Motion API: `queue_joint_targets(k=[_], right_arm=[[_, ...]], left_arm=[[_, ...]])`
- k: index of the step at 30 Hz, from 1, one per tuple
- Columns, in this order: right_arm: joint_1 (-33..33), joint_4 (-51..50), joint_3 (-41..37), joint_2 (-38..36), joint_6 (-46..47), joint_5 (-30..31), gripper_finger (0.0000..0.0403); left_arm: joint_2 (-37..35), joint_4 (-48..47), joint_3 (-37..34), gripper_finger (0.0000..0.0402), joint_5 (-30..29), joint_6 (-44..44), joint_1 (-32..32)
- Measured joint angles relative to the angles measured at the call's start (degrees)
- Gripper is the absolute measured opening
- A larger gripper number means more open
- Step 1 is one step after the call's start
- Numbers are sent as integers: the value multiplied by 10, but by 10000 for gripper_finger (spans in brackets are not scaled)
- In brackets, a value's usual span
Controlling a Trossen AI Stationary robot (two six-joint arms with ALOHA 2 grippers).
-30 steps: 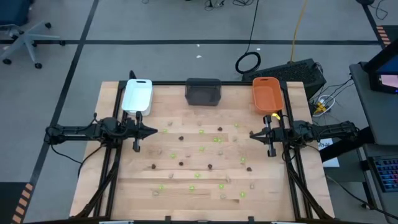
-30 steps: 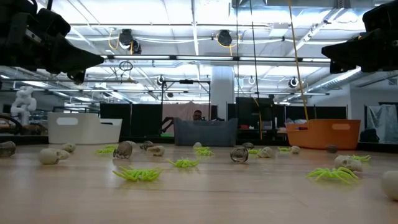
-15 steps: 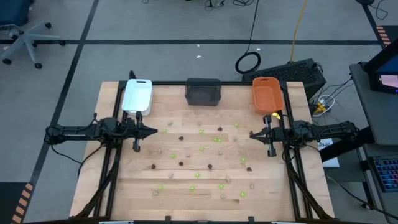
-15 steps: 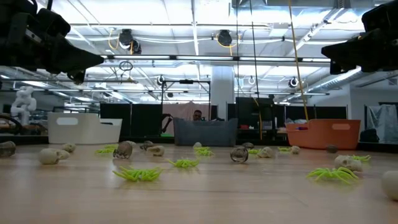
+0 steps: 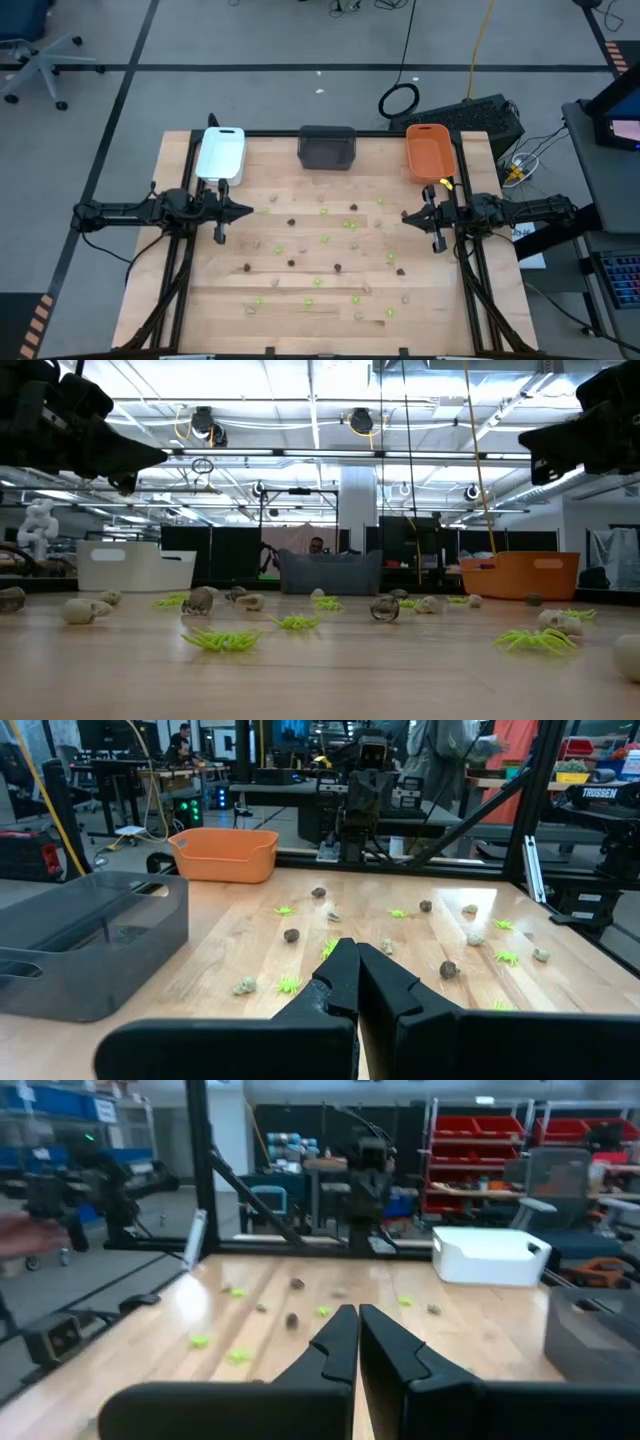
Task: Sort Halloween decoration
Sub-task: Put the green toy spider into the orange bin
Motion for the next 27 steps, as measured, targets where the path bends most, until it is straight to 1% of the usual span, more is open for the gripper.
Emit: queue_joint_targets(k=[4, 9, 17, 27], right_arm=[[0, -7, 32, 4, 3, -2, 0], [0, -59, 108, 38, 10, -2, 0], [0, -144, 262, 145, 20, -2, 0], [0, -217, 453, 286, 6, 1, 0]], left_arm=[[0, 0, 0, 0, -1, -3, 0], [0, 0, 0, 0, -2, -3, 0], [0, 0, 0, 0, -3, -3, 0], [0, 0, 0, 0, -5, -3, 0]])
